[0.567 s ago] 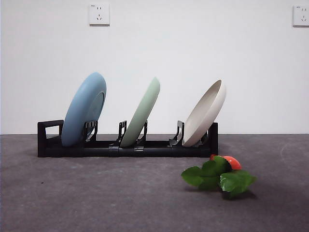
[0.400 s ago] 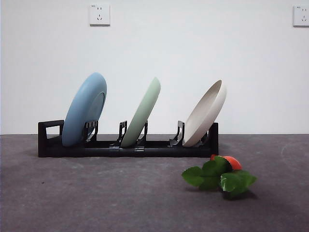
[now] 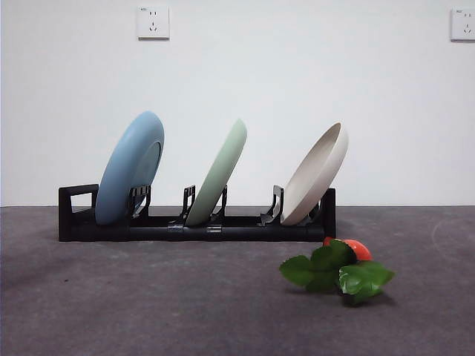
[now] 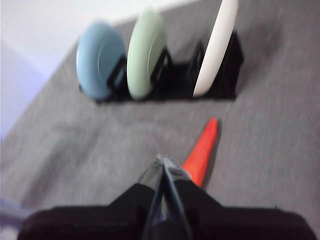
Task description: Take the green plate from the plate rack,put the plate on the table,take the carrot from the table,put the carrot in the plate
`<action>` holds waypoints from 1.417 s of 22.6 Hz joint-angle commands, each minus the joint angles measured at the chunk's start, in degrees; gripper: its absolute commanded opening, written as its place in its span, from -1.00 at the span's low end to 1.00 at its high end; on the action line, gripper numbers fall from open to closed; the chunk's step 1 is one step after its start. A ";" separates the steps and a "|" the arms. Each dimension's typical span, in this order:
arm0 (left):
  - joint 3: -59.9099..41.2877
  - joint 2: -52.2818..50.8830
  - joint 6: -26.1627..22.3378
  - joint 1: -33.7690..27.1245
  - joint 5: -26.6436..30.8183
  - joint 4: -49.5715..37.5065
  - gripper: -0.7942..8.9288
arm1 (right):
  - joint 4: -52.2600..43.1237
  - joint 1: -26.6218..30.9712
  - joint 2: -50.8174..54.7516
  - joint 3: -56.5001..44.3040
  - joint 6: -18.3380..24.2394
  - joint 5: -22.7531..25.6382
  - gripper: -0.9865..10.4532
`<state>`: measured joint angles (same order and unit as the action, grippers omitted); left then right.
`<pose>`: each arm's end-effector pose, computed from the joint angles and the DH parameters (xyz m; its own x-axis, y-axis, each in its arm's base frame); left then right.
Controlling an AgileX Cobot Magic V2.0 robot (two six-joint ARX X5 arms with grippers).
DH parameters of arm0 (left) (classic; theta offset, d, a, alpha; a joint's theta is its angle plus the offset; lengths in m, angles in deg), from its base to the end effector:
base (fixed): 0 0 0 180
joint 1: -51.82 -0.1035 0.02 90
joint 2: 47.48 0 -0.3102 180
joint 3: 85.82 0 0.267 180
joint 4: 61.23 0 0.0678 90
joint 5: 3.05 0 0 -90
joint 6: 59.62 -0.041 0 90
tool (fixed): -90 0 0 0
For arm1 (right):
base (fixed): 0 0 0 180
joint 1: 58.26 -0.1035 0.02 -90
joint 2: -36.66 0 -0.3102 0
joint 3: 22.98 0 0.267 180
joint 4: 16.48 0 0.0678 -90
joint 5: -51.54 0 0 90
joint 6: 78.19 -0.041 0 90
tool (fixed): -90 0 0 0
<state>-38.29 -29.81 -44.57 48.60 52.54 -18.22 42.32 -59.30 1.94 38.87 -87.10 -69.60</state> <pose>0.0562 -0.0200 0.3075 0.8339 -0.5191 -0.1877 0.4268 0.8220 -0.3770 0.0898 0.0228 0.3479 0.7189 0.5303 -0.4494 -0.3688 0.8390 0.4000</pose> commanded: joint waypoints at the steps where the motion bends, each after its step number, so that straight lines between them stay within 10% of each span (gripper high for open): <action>1: 3.74 2.49 -5.18 -0.11 -2.64 5.18 -0.85 | 7.23 -0.81 -4.57 5.27 7.52 -0.28 -0.85; 9: 12.61 9.01 -12.26 -0.11 -4.66 18.56 -0.82 | 16.61 -2.95 -10.95 10.49 12.26 -0.04 -0.73; 13: 13.90 9.64 -11.58 -0.11 -4.74 18.51 0.47 | 16.61 -2.95 -11.02 10.49 11.47 -0.04 0.39; 28: 25.57 24.37 -11.61 7.93 -5.79 10.95 0.46 | 16.68 -2.95 -11.04 10.49 10.67 -0.11 0.38; 32: 31.15 35.19 -11.61 16.72 2.29 5.29 0.46 | 16.68 -2.95 -11.04 10.49 10.67 -0.09 0.38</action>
<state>-6.82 4.94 -55.72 64.93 54.59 -12.98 59.18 -62.12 -9.12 49.23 -76.23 -69.58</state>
